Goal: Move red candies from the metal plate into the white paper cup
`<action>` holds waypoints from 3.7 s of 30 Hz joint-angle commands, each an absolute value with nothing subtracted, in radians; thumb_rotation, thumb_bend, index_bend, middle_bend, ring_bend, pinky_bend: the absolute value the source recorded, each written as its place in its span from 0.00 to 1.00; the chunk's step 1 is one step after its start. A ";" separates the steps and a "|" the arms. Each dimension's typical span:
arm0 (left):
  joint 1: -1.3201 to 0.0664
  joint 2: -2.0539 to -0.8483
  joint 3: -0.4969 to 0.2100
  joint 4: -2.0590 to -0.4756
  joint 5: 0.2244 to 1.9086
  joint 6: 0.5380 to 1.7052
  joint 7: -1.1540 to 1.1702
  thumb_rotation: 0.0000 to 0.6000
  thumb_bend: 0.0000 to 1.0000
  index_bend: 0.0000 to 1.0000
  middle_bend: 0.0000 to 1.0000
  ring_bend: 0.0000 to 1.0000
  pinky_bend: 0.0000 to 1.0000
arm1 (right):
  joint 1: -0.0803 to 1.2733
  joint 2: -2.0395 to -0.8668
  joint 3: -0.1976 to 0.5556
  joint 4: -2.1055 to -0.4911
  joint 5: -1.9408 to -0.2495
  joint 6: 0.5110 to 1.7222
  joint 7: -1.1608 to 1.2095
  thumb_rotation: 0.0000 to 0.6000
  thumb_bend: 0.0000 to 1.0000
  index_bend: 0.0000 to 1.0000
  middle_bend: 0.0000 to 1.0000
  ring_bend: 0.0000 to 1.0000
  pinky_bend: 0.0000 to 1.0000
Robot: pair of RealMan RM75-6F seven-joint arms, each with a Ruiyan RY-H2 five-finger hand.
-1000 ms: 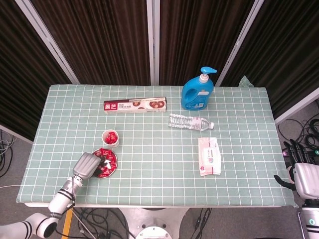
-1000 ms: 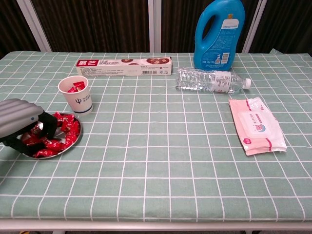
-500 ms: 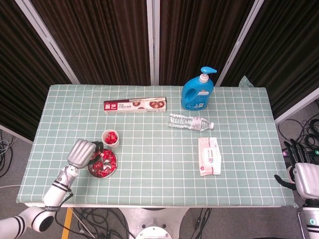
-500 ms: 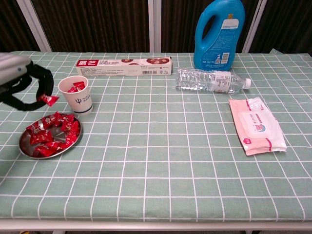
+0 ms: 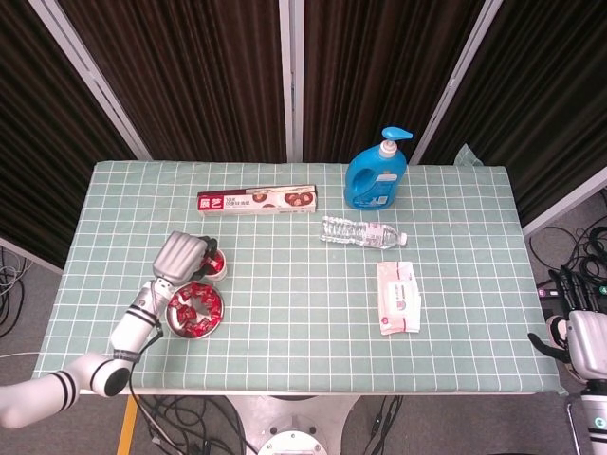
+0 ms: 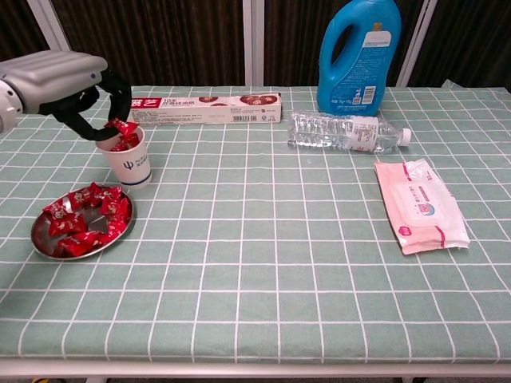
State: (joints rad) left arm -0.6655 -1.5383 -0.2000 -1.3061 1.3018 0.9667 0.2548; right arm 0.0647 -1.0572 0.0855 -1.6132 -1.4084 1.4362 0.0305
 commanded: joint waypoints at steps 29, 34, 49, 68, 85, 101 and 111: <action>-0.460 -1.461 0.027 -1.346 1.402 1.113 0.221 1.00 0.29 0.45 0.79 0.89 1.00 | 0.079 -1.059 0.083 -1.634 -1.437 1.433 0.004 1.00 0.07 0.00 0.00 0.00 0.32; -0.463 -1.489 0.036 -1.321 1.401 1.085 0.252 1.00 0.29 0.46 0.83 0.90 1.00 | 0.077 -1.058 0.081 -1.640 -1.440 1.439 -0.001 1.00 0.07 0.00 0.00 0.00 0.33; -0.474 -1.505 0.021 -1.351 1.334 1.000 0.283 1.00 0.28 0.48 0.83 0.90 1.00 | 0.076 -1.056 0.082 -1.643 -1.433 1.438 -0.005 1.00 0.07 0.00 0.00 0.00 0.33; -0.483 -1.536 0.009 -1.323 1.322 0.982 0.280 1.00 0.36 0.63 0.85 0.90 1.00 | 0.072 -1.056 0.081 -1.640 -1.431 1.441 0.001 1.00 0.07 0.00 0.00 0.00 0.33; -0.544 -1.406 -0.127 -1.459 1.380 1.073 0.158 1.00 0.43 0.69 0.87 0.91 1.00 | 0.075 -1.058 0.075 -1.640 -1.440 1.435 -0.004 1.00 0.07 0.00 0.00 0.00 0.33; -0.698 -1.503 -0.184 -1.350 1.257 0.899 0.238 1.00 0.42 0.55 0.85 0.91 1.00 | 0.073 -1.055 0.075 -1.639 -1.435 1.435 -0.003 1.00 0.07 0.00 0.02 0.00 0.32; -0.610 -1.463 -0.150 -1.410 1.269 1.054 0.237 1.00 0.35 0.33 0.83 0.91 1.00 | 0.078 -1.054 0.077 -1.640 -1.436 1.430 -0.005 1.00 0.07 0.00 0.02 0.00 0.32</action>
